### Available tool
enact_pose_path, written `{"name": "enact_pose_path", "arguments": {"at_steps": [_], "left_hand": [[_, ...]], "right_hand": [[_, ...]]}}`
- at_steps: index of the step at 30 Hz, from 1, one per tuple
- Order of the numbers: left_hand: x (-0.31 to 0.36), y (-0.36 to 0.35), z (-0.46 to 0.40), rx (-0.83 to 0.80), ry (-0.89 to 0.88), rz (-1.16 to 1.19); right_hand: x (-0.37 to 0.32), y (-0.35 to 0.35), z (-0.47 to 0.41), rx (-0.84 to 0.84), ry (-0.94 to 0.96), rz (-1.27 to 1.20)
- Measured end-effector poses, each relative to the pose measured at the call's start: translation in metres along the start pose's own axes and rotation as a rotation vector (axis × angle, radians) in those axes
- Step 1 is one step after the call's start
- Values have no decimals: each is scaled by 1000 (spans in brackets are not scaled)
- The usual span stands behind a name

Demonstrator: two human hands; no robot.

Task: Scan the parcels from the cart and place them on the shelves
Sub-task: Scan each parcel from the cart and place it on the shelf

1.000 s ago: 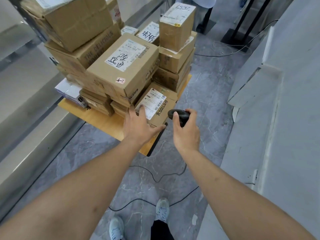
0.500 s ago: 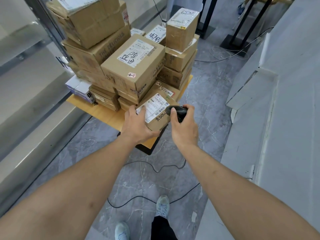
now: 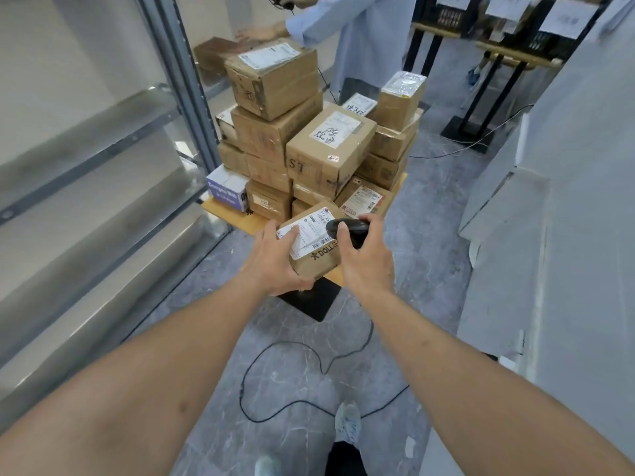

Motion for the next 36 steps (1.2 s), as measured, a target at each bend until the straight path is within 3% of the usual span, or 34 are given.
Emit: {"name": "enact_pose_path", "arguments": {"at_steps": [16,36], "left_hand": [[-154,154,83,355,4,-68],[-271,248,102,549,470,-91]], "right_hand": [[-168,-68,55,-114,470,-2],[-295,-176,9,-448,851,-159]]}}
Point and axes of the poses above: each hand's wrist, its own z-axis away from the middle knuckle, its own y-axis out of the back of the hand, x = y × z, the point moved 1 cm from there along -z, towards the middle knuckle, and after that the axes turned 13 degrees about y, right-handed, at the moved point
